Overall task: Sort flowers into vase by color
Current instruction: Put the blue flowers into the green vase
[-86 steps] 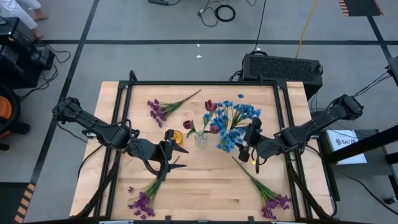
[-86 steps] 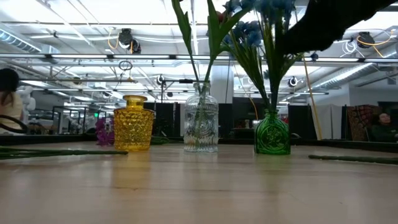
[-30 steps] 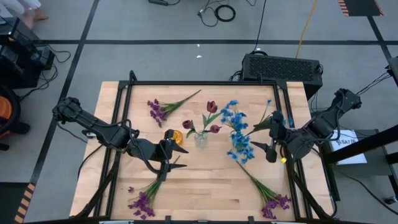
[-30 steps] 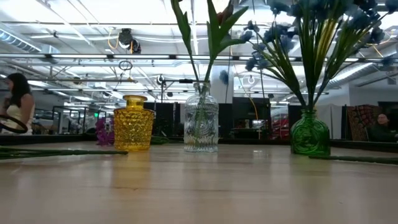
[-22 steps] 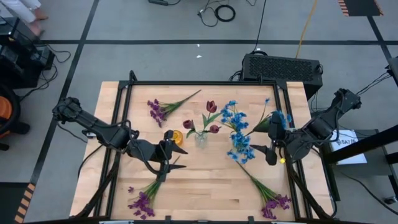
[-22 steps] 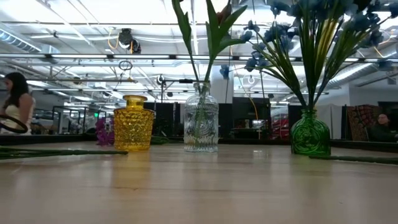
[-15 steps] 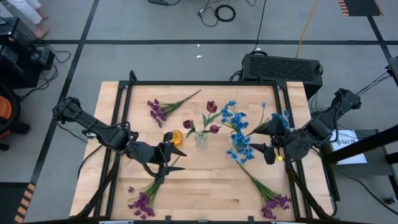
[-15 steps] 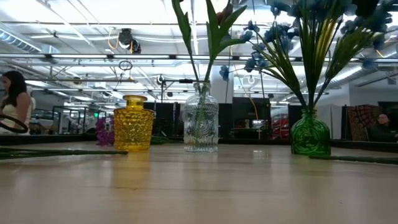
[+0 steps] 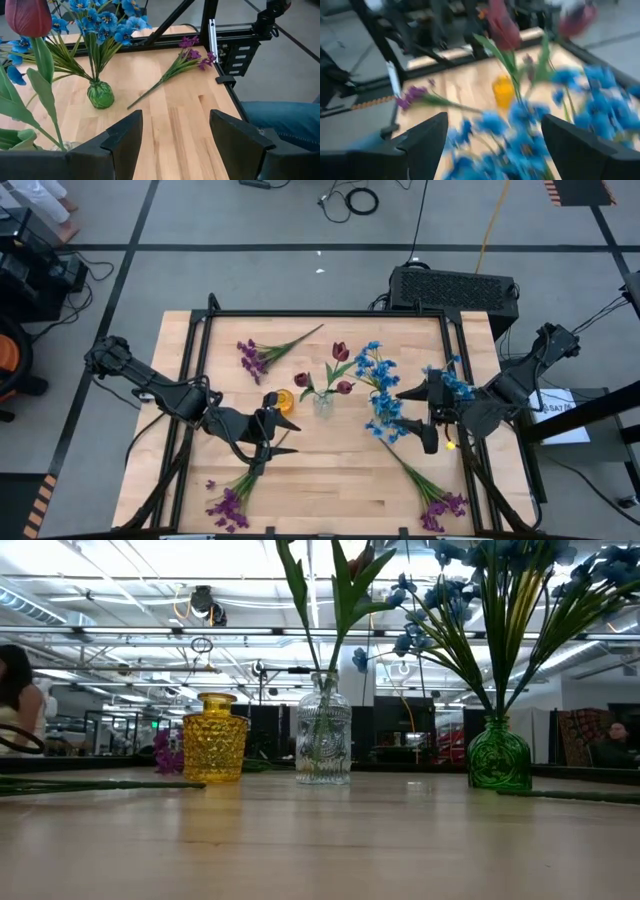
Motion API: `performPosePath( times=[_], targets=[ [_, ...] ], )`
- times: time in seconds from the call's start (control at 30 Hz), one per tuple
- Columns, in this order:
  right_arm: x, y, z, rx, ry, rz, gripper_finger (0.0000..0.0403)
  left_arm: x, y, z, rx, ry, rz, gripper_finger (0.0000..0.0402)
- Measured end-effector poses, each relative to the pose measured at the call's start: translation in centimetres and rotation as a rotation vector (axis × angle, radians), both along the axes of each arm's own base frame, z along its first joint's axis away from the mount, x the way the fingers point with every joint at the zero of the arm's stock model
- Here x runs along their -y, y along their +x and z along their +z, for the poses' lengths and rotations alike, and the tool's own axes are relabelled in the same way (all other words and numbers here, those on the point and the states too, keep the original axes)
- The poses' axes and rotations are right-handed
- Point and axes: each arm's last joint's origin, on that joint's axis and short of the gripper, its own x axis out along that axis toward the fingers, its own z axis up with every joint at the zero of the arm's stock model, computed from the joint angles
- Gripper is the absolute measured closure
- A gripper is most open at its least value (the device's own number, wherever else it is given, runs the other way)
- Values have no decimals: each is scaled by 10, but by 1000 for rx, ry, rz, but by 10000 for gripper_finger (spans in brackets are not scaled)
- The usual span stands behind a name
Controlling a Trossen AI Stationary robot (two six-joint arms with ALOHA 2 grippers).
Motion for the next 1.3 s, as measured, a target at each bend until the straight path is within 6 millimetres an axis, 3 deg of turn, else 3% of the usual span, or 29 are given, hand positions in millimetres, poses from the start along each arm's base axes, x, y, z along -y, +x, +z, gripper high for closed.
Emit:
performPosePath(
  times=[0.13, 0.23, 0.47, 0.63, 0.8, 1.0, 1.3],
  targets=[
    [-2, -2, 18, 69, -6, -11, 91, 0, 0, 0, 0, 0, 0, 164],
    [-2, -9, 21, 16, -55, -43, 108, 0, 0, 0, -3, 2, 0, 164],
    [8, -33, 36, -145, -13, -83, 200, 0, 0, -1, -10, 6, 0, 164],
    [20, -48, 44, -354, -45, -67, 273, 0, 0, -1, -8, 3, 2, 164],
    [25, -54, 43, -523, -86, -68, 316, 0, 0, -1, -7, -3, 5, 164],
    [22, -43, 36, -607, -189, -50, 329, -1, 0, 0, 2, 12, 23, 164],
    [29, -7, 21, -805, -315, -49, 312, -1, 0, 0, 7, 10, 24, 164]
  ],
)
